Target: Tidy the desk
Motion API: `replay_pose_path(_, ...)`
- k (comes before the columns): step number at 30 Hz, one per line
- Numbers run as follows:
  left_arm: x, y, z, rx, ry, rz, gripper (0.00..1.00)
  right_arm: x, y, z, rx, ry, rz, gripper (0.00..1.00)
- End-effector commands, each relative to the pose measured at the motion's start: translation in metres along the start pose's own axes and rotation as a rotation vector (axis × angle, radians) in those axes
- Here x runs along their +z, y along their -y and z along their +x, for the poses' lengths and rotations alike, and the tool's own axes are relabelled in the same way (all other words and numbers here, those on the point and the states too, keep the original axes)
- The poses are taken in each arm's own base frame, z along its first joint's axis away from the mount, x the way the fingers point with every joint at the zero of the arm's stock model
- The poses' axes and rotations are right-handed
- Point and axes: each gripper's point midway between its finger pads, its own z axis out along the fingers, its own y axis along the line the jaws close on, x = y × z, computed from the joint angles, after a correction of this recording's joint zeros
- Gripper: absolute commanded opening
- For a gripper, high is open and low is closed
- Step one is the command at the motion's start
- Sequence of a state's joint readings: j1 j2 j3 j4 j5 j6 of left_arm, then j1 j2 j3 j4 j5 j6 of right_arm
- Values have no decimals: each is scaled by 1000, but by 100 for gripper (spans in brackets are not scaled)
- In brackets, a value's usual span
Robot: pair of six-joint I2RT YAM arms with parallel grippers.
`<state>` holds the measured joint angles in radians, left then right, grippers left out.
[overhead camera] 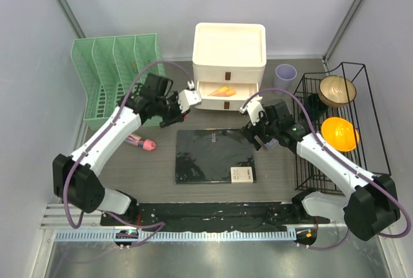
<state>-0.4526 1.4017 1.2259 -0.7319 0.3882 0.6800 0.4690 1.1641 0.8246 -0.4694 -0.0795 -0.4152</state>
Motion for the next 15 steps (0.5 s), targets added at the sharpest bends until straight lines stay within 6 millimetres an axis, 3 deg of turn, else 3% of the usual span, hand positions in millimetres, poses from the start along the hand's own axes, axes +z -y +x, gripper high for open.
replay_pose_path(1, 2, -18, -61, 40, 102, 19, 0, -3, 8, -13, -10, 32, 31, 89)
replay_pose_path(9, 35, -67, -131, 168, 158, -50, 0, -4, 15, -15, 0, 37, 67, 88)
replay_pose_path(10, 30, -75, -148, 187, 188, -74, 0, -4, 15, -14, 0, 36, 70, 89)
replay_pose_path(11, 47, -79, -146, 184, 168, -57, 0, -5, 17, -15, 2, 37, 81, 88)
replay_pose_path(15, 65, -92, -164, 216, 172, -51, 0, -6, 19, -15, 0, 36, 94, 88)
